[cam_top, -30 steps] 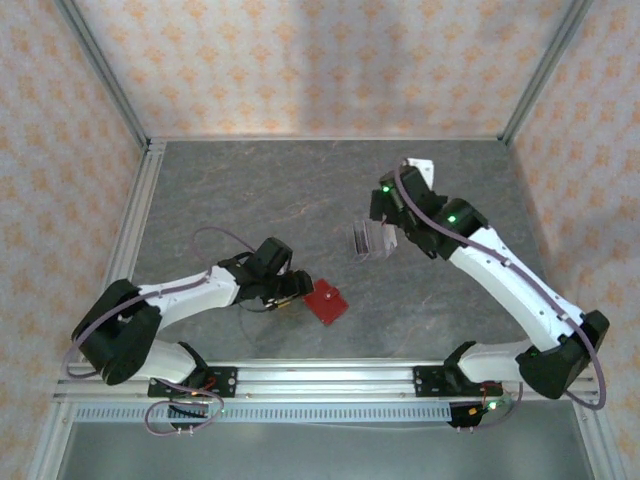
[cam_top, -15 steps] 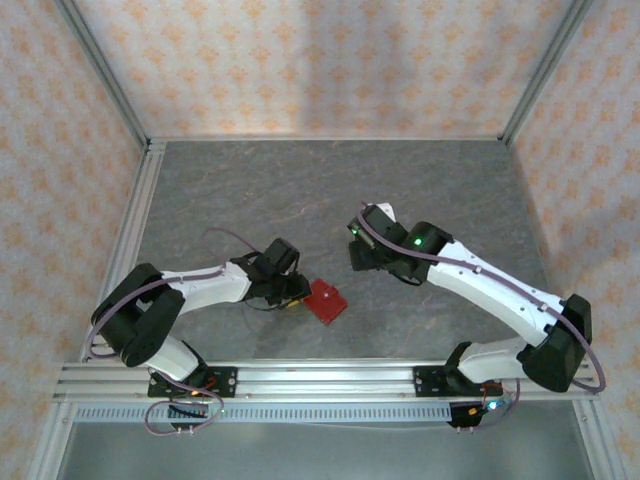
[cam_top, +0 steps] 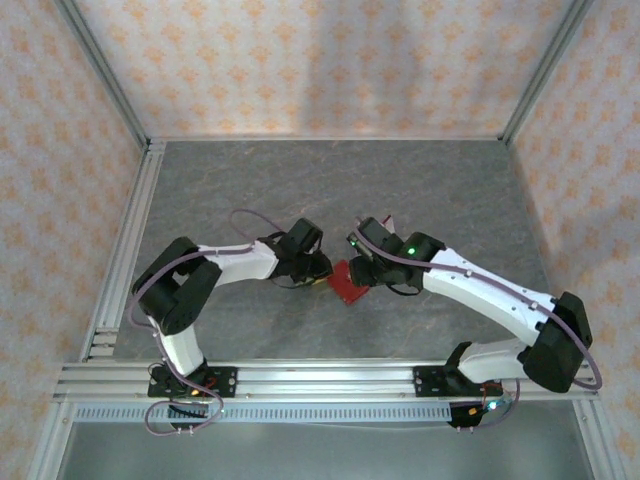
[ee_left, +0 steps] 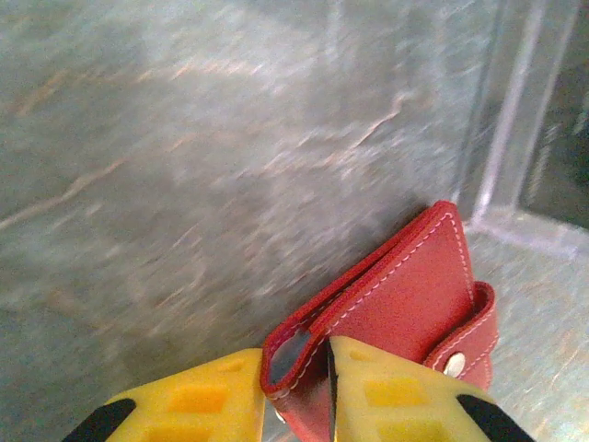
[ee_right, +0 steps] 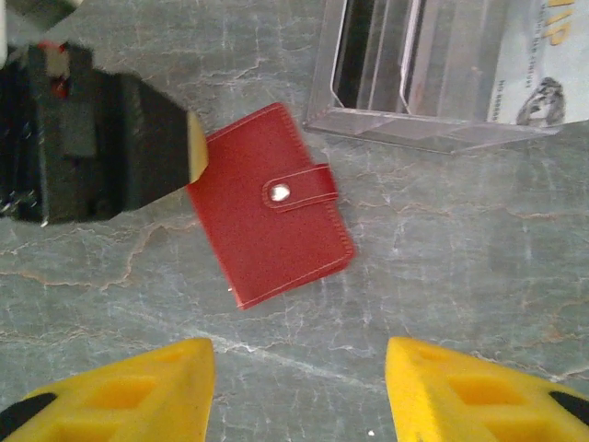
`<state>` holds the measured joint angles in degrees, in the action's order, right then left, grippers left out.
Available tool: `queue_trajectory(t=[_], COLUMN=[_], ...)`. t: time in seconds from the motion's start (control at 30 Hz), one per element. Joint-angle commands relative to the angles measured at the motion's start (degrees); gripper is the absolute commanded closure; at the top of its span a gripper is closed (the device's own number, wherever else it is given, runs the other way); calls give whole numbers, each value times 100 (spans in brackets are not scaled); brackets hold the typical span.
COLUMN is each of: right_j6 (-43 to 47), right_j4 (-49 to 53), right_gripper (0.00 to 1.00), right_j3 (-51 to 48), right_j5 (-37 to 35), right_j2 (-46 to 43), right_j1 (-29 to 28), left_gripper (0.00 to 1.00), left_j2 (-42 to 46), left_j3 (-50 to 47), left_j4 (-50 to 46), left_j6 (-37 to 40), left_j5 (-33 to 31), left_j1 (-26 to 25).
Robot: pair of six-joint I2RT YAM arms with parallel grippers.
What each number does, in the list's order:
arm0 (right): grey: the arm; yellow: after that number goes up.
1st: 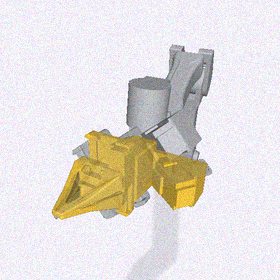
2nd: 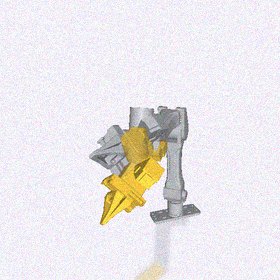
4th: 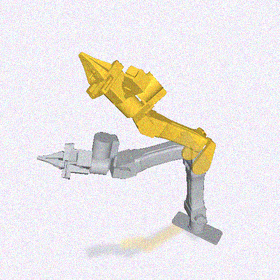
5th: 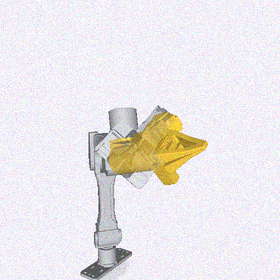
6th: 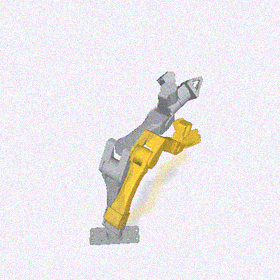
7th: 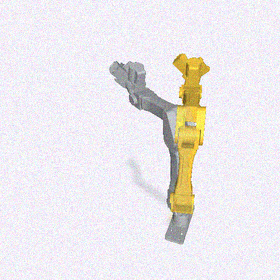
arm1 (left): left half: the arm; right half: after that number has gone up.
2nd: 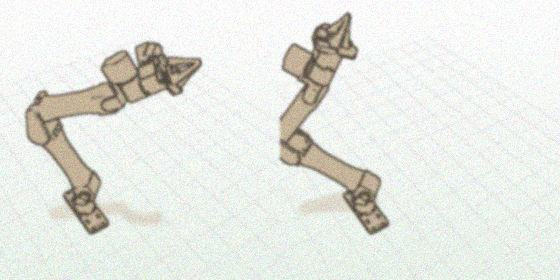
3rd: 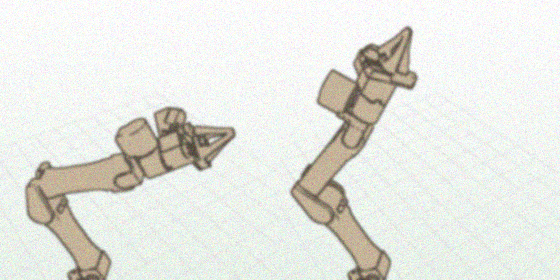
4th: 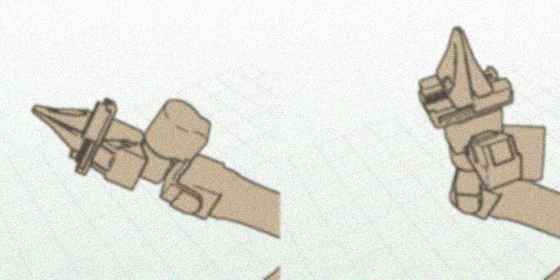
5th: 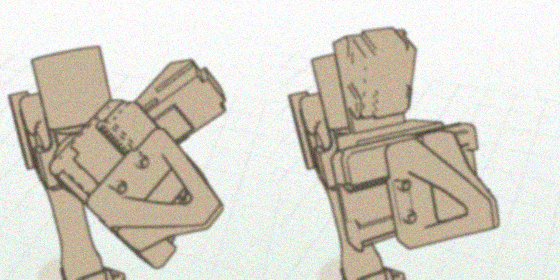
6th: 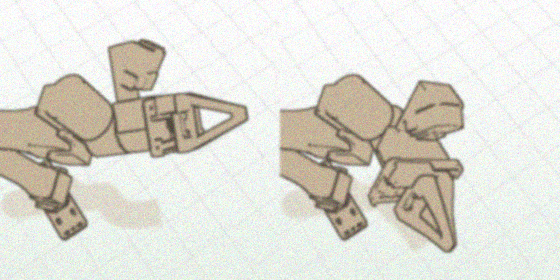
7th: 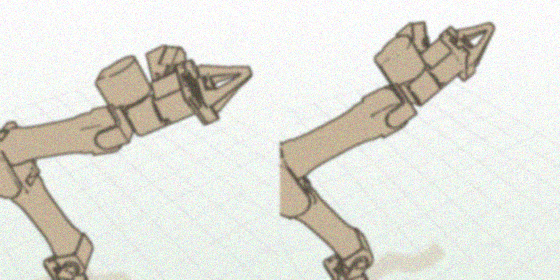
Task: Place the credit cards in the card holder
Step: Move the card holder to the center of the table, then open the button on the card holder.
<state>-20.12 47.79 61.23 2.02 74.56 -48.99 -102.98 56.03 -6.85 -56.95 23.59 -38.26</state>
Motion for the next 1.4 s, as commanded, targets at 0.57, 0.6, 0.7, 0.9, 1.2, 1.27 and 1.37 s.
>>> queue_trajectory(t=[0.57,0.6,0.7,0.9,1.2,1.27,1.37], right_j6=[-4,36,144,348,596,648,743], right_j4=[-533,-517,-441,-545,-828,-872,-947], right_gripper=[61,60,56,58,61,61,61], right_j3=[-255,-236,-147,-192,-109,-31,112], right_j5=[283,330,495,769,1085,1089,1117], right_j2=[808,878,1050,1120,1570,1665,1862], right_j1=[123,156,320,584,619,619,635], left_gripper=[73,73,71,71,71,71,71], left_j2=[308,264,67,-44,-316,-363,-398], left_j3=[281,276,352,469,645,674,699], left_j4=[-553,-507,-584,-662,-432,-472,-737], left_j6=[293,260,272,337,75,50,166], left_j5=[-333,-342,-464,-653,-449,-498,-679], left_j1=[-155,-155,-147,-134,-160,-183,-212])
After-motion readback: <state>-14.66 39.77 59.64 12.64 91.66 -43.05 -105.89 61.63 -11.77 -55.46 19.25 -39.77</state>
